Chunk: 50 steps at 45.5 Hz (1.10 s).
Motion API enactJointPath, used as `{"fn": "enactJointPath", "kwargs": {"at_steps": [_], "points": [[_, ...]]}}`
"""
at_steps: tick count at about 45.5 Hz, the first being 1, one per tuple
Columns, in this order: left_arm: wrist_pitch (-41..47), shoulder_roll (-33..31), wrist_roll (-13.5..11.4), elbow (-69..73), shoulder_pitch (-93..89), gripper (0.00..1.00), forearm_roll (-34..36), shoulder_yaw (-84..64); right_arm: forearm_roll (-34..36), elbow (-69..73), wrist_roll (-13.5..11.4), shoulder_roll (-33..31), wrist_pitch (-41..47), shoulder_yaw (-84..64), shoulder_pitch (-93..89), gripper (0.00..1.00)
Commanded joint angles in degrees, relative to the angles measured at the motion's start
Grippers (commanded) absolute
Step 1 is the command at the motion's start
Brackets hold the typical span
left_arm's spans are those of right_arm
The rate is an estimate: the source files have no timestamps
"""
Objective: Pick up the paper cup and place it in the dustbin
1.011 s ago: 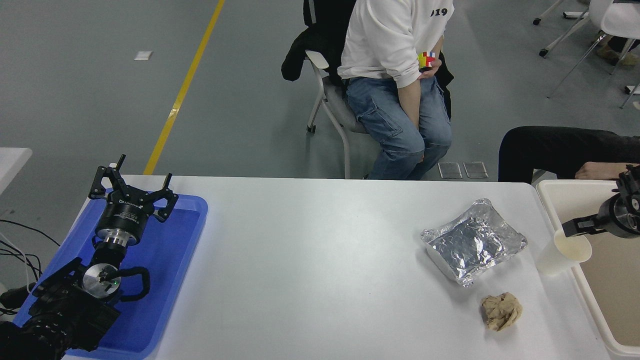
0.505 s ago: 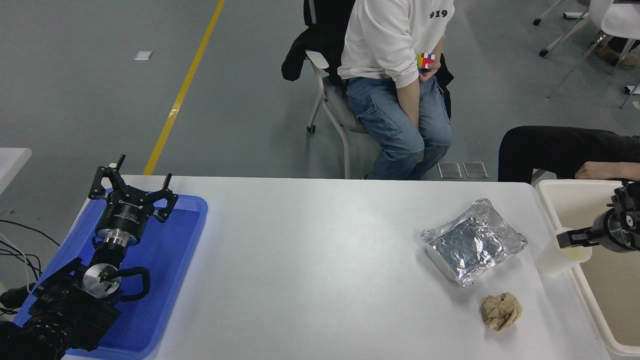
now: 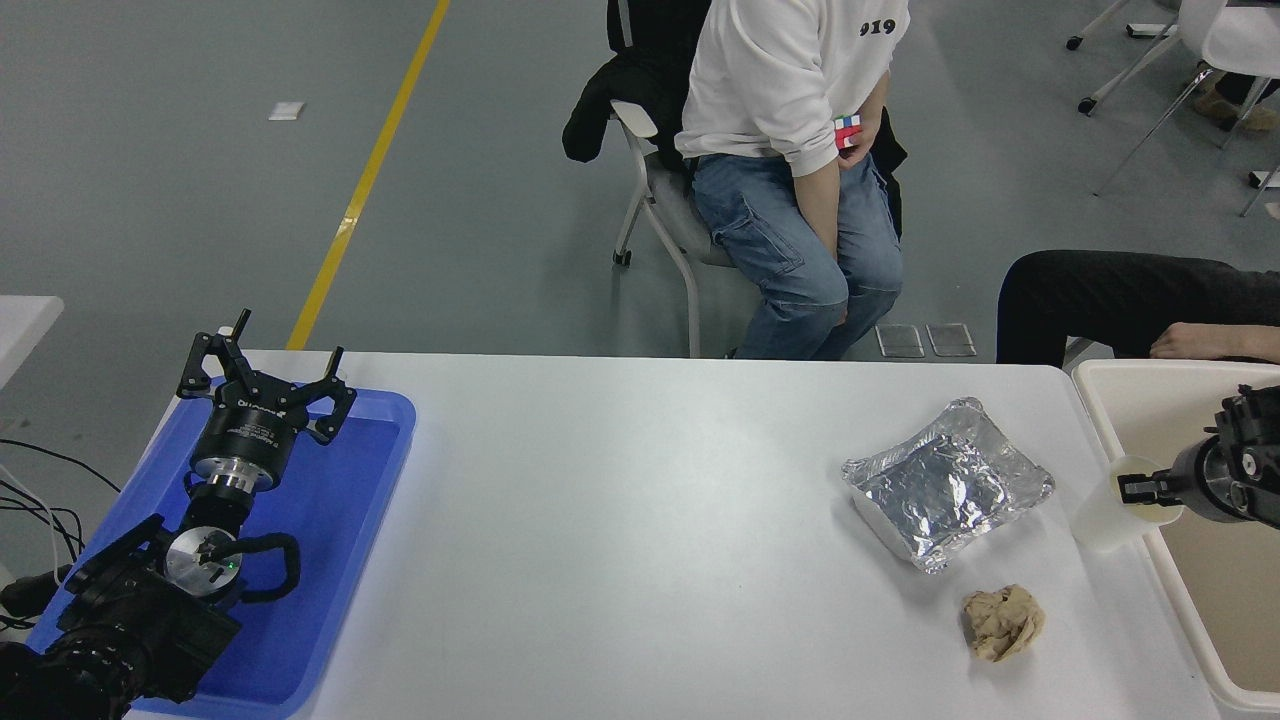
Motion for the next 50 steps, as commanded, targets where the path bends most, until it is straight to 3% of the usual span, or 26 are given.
{"fn": "enactJointPath", "kwargs": {"at_steps": [1, 18, 35, 50], "points": [[0.0, 0.0, 0.0, 0.0, 0.0, 1.00, 0.0, 0.0, 0.2, -0.2, 0.1, 0.0, -0.3, 0.4, -0.1, 0.00], [0.0, 0.0, 0.0, 0.0, 0.0, 1.00, 0.1, 0.0, 0.1, 1.5, 0.5, -3.3, 2.7, -0.8, 6.2, 0.00], [0.0, -0.1, 0.0, 0.0, 0.0, 1.00, 0.0, 0.0, -1.9, 12.9, 0.4, -10.9, 13.7, -11.5, 32.0, 0.00], [0.0, 0.0, 0.0, 0.0, 0.0, 1.00, 0.0, 0.0, -2.4, 18.6, 0.1, -11.4, 21.4, -22.4, 52.3, 0.00]]}}
